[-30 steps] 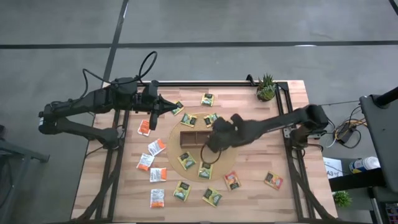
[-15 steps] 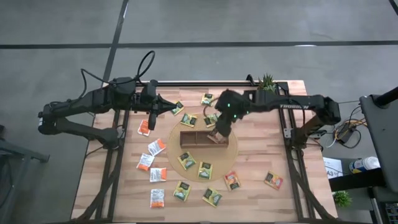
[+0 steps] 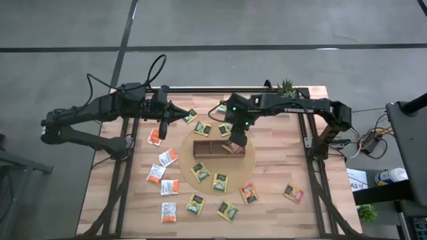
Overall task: Pick & Place Tea
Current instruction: Put the orange tea bag into the right section of the wooden organizer
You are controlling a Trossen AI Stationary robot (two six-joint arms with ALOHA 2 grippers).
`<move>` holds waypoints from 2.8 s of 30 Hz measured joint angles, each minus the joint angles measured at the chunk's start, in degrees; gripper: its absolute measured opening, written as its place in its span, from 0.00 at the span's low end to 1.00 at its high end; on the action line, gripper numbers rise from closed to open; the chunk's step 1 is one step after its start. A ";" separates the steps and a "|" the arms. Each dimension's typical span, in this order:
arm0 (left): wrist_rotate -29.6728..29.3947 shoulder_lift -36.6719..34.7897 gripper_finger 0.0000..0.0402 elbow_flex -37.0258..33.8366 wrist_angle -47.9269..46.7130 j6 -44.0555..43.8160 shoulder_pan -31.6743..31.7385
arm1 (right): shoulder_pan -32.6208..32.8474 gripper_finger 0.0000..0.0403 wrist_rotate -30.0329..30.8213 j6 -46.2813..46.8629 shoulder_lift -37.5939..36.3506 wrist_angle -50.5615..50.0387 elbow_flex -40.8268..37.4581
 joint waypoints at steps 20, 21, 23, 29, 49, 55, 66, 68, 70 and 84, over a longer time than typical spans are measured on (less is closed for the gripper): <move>0.00 0.00 0.00 0.00 -0.02 -1.62 0.01 | -0.37 0.42 -0.36 -8.73 7.08 0.16 -0.23; 0.00 0.02 0.00 0.00 -0.02 -1.64 -0.01 | -0.37 0.42 -0.38 -8.90 7.19 0.20 -0.26; 0.00 0.02 0.00 0.00 -0.02 -1.66 -0.01 | -0.37 0.40 -0.38 -9.10 7.41 0.31 -0.26; 0.00 0.01 0.00 0.00 -0.02 -1.99 0.00 | -0.37 0.24 -0.39 -8.88 7.54 0.26 -0.30; 0.00 0.00 0.00 0.00 -0.02 -1.95 -0.01 | -0.55 0.02 0.53 -4.32 -0.02 0.26 -0.47; -0.02 0.02 0.00 0.00 0.02 -1.93 -0.01 | -0.55 0.02 2.05 -2.90 -4.43 2.42 -2.61; 0.00 0.00 0.00 0.00 0.01 -1.78 -0.01 | -0.57 0.02 1.83 0.93 -15.18 18.31 -16.92; -0.02 0.01 0.00 0.00 0.02 -1.79 -0.01 | -0.57 0.02 1.82 2.23 -17.54 23.19 -20.60; -0.01 0.02 0.00 0.00 0.01 -1.81 -0.01 | -0.57 0.02 1.82 3.67 -19.63 27.57 -24.35; -0.02 0.02 0.00 0.00 0.02 -2.15 0.00 | -0.61 0.02 1.79 8.75 -24.83 50.92 -43.67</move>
